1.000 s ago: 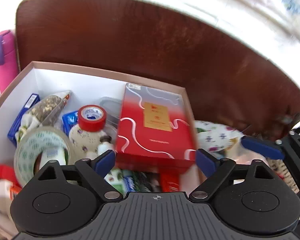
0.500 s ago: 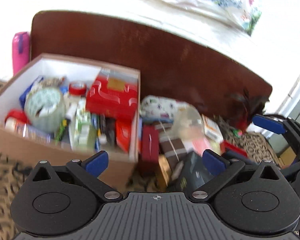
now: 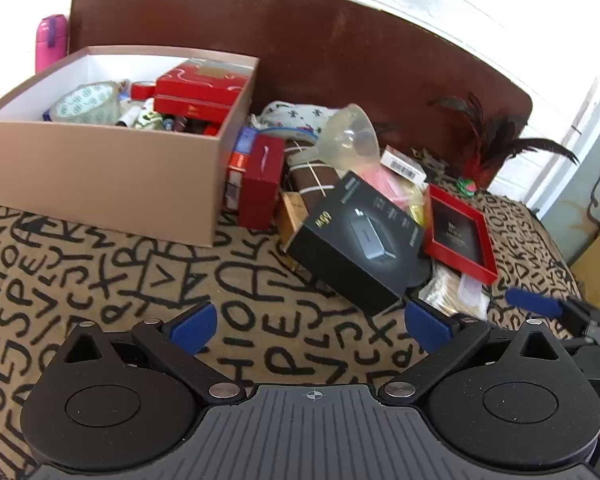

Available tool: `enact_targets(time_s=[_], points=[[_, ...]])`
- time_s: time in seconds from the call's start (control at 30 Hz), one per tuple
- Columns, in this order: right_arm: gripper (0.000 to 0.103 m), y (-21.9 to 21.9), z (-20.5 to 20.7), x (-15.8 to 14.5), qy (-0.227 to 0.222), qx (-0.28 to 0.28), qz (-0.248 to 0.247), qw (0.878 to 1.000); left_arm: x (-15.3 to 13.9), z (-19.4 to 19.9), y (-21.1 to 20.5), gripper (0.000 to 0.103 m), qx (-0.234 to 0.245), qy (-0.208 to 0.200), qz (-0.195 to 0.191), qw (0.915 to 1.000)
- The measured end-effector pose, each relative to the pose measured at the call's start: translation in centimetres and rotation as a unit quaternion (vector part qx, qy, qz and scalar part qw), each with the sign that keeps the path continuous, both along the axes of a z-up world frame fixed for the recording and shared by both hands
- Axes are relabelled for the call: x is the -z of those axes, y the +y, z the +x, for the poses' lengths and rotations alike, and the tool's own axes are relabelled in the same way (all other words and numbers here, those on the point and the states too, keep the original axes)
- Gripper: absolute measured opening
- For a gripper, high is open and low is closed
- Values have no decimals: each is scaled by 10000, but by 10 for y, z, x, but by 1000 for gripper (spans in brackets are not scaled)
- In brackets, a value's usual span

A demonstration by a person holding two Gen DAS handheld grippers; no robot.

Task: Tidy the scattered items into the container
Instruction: 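Move the left gripper to the black charger box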

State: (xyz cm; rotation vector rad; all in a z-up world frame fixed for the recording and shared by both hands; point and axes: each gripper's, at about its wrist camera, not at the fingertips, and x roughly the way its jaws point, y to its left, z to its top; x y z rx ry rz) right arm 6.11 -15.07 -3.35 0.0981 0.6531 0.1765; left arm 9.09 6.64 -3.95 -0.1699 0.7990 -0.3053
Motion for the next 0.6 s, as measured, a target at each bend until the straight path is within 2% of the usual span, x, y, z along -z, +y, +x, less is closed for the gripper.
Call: enact_targets(time_s=[0.1, 0.17, 0.23, 0.37, 0.4, 0.47, 0.6], points=[[102, -8, -5, 11, 299, 445, 154, 9984, 4, 3, -7, 103, 4, 49, 34, 10000], [102, -9, -6, 15, 369, 848, -17, 9957, 4, 9, -12, 103, 35, 61, 52, 10000], [102, -9, -3, 16, 383, 1024, -199, 9938, 3, 17, -18, 103, 78, 95, 123, 9998], [102, -27, -11, 11, -237, 529, 534, 9969, -3, 28, -29, 103, 168, -45, 217, 9996], [102, -29, -9, 11, -212, 379, 623, 9971, -3, 30, -30, 103, 189, -60, 228, 9995], [102, -24, -4, 14, -23, 131, 466, 9988, 0, 37, -34, 103, 194, 13, 278, 9994], [102, -9, 0, 17, -62, -62, 70, 9999, 4, 52, -36, 103, 173, 132, 320, 9993]])
